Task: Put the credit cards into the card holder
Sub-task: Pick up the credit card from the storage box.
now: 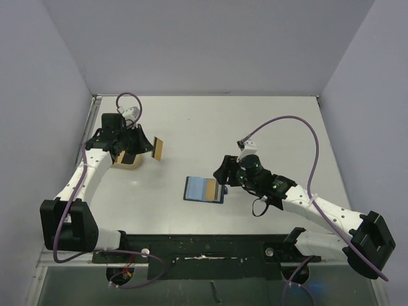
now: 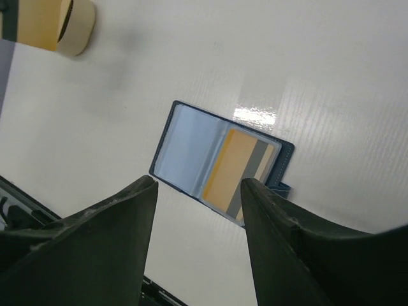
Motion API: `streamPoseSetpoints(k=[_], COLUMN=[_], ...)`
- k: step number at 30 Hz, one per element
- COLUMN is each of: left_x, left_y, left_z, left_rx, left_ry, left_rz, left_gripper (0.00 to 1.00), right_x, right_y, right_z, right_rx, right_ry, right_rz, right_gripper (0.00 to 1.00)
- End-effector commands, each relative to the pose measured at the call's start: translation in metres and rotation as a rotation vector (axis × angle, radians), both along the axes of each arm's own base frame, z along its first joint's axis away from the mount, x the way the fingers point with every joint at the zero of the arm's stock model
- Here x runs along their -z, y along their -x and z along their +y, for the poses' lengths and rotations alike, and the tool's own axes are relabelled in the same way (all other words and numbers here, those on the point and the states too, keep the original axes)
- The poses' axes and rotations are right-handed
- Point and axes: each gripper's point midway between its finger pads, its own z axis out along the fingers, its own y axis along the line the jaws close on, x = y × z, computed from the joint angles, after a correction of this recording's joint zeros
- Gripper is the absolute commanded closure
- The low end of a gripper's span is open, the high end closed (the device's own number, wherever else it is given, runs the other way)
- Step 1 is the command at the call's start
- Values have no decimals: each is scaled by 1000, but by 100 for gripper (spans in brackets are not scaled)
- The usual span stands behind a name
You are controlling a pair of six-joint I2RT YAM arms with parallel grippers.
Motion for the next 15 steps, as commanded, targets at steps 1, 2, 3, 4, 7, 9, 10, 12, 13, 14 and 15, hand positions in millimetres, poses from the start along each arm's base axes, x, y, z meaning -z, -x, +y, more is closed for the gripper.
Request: streamPoseSetpoints(k=[1,2,3,4,7,9,10,12,13,14,15], left_x=[-53,-57,-61,-61,-71,-79,-82,-91,-101,-97,-97], left_y=[13,19,24,31,45,55,59,70,74,80,85], left_z=[-54,-60,-65,-71,-82,-89,-91,-97,-100,-102,-104], left_rx=[189,213,228,250,299,313,334,346,374,379,388], left_ry=[334,386,432,479,602,692,720,810,839,868,886], left_rz=[-124,-126,-128,-121,-119,-99,-119,-110,-142,-120,-113], left_gripper=[100,100,100,100,100,100,100,100,100,100,100], right_x=[-50,-54,-58,-63,-77,-88,-94,-104,-111,-114,-119], right_y=[-9,-9,-10,-10,-12,-14,-15,-16,-17,-17,-19], right_z=[26,29,32,36,45,50,52,57,60,61,63], right_rx=[-26,-33,-44,-56,-74,-84,-86,-96,-103,-106,-109], right_ry=[-188,-205,-225,-246,-311,-354,-376,-418,-444,-454,-469], right_rz=[-101,-109,-118,-127,-148,-168,-176,-193,-204,-208,-214], right_gripper=[48,51,53,55,55,55,55,55,55,55,54])
